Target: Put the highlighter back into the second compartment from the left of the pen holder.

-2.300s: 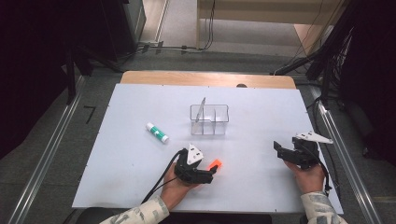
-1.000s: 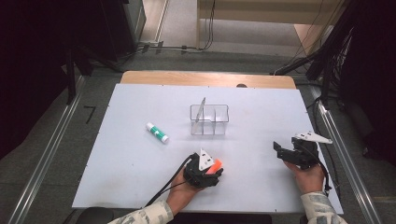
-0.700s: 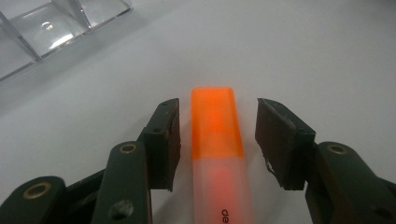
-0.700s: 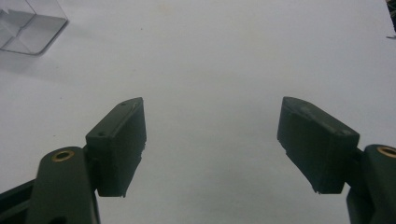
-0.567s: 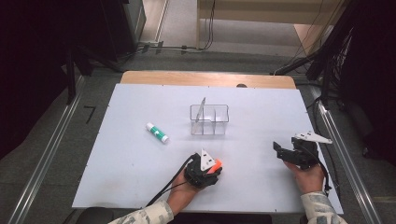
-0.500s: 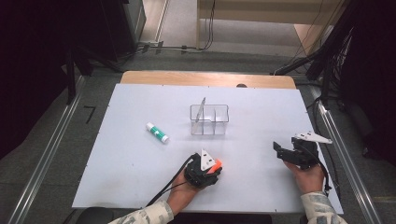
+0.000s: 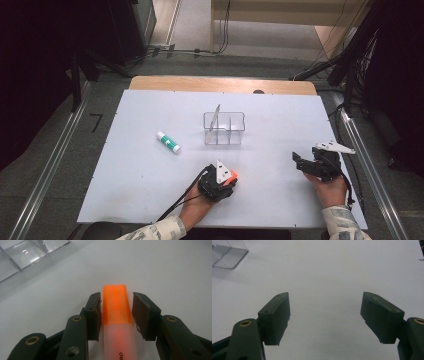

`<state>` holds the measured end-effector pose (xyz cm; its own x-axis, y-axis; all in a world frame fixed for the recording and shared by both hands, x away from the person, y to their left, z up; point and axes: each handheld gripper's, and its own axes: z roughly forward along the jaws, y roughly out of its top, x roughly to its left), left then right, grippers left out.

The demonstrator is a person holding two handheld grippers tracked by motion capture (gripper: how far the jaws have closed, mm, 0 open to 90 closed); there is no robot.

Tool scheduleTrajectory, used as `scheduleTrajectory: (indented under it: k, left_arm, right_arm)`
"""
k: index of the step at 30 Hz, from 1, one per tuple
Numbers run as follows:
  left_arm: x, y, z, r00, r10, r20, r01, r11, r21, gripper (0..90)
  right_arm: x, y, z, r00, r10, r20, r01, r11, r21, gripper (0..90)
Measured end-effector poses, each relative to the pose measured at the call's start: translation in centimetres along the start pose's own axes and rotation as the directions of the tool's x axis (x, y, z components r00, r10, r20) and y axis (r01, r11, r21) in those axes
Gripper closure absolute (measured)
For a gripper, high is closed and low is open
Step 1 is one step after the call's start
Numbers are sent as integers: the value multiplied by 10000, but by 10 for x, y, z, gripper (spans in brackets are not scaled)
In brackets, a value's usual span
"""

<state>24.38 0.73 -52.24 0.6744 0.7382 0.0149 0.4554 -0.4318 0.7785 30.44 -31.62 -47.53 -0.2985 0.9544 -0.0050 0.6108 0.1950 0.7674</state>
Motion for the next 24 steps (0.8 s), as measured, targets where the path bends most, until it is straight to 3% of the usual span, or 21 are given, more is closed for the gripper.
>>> scheduleTrajectory:
  k: [5, 24]
  left_arm:
    - [0, 0, 0, 10000, 41, -46, -41, 10000, -24, 656]
    - [0, 0, -1, 10000, 42, 47, -41, 10000, -31, 675]
  right_arm:
    - [0, 0, 0, 10000, -1, -3, 1, 10000, 0, 223]
    - [-1, 0, -1, 10000, 40, 0, -40, 10000, -34, 223]
